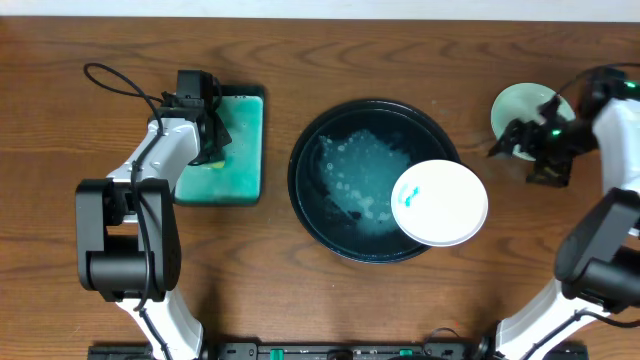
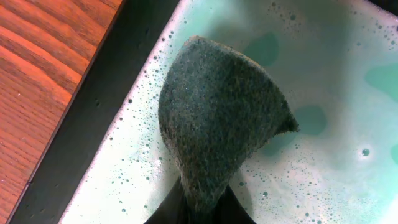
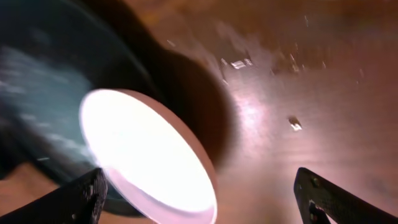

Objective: Clean dirty plates on tray and stack at the side
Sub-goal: 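Reach the right gripper to the white plate and grip its rim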

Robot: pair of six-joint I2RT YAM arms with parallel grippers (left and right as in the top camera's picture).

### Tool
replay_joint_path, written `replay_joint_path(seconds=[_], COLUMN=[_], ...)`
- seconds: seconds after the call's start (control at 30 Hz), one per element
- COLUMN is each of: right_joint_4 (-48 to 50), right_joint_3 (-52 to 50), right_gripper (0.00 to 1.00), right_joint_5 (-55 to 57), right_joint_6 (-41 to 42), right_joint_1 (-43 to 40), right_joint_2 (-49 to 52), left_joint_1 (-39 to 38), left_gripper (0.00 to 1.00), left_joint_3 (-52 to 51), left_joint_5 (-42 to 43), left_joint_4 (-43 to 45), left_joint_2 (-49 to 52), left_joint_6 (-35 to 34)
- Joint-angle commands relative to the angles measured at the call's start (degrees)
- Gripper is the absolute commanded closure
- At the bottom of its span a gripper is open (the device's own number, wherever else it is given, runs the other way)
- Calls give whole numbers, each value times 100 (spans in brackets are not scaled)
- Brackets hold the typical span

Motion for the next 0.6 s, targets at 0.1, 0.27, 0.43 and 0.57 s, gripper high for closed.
replay_joint_path(seconds=[0.1, 0.27, 0.43, 0.57], right_joint_4=[-101, 105, 608, 920], right_joint_3=[-334, -907, -1762, -2337], right_gripper=[3, 1, 1, 1], right_joint_5=[925, 1438, 1386, 1346], right_joint_6=[581, 994, 1080, 1226], right_joint_1=[511, 848, 1137, 1204], right_joint_2=[-212, -861, -1646, -1897], left_joint_1=[15, 15, 15, 15], left_gripper=[93, 93, 93, 93], left_joint_3=[28, 28, 28, 28], left_joint_5=[-28, -28, -31, -31], left_joint_4=[4, 7, 20, 63], left_joint_2=[26, 26, 26, 26], left_joint_6=[-31, -31, -33, -33])
